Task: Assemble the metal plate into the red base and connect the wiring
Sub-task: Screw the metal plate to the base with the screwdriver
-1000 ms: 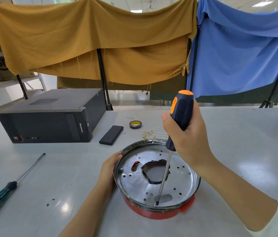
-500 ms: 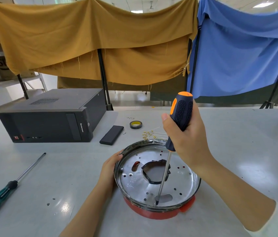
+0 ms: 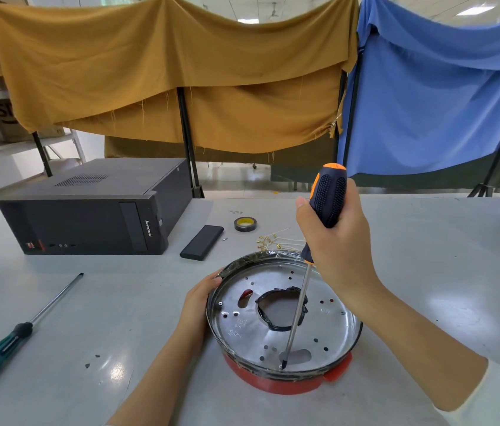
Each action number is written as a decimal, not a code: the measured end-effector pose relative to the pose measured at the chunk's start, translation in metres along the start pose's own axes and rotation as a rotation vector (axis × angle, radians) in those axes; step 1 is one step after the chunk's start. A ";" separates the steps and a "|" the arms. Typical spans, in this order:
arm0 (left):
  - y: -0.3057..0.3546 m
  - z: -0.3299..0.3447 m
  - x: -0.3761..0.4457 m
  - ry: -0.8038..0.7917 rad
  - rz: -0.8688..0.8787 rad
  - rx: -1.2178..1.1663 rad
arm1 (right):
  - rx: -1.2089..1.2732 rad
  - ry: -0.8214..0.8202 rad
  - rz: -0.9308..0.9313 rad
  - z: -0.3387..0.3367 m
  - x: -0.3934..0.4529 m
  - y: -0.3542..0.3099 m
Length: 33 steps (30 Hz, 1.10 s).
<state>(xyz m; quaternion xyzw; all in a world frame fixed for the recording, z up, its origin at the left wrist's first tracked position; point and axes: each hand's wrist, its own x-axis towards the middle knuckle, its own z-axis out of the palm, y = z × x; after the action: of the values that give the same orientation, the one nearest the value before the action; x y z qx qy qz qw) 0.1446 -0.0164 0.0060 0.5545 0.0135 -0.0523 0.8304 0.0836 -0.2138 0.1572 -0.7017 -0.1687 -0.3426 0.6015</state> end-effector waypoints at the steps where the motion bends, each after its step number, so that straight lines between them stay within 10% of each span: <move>1: 0.000 0.000 0.000 -0.008 -0.002 -0.005 | -0.011 0.006 0.012 0.000 0.000 0.001; 33: 0.003 0.006 -0.004 0.084 -0.017 -0.047 | 0.011 -0.048 -0.048 0.007 -0.003 0.011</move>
<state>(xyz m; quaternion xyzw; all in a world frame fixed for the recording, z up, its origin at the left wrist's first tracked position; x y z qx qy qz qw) 0.1412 -0.0203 0.0115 0.5365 0.0541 -0.0357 0.8414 0.0905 -0.2087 0.1473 -0.7022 -0.2017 -0.3392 0.5927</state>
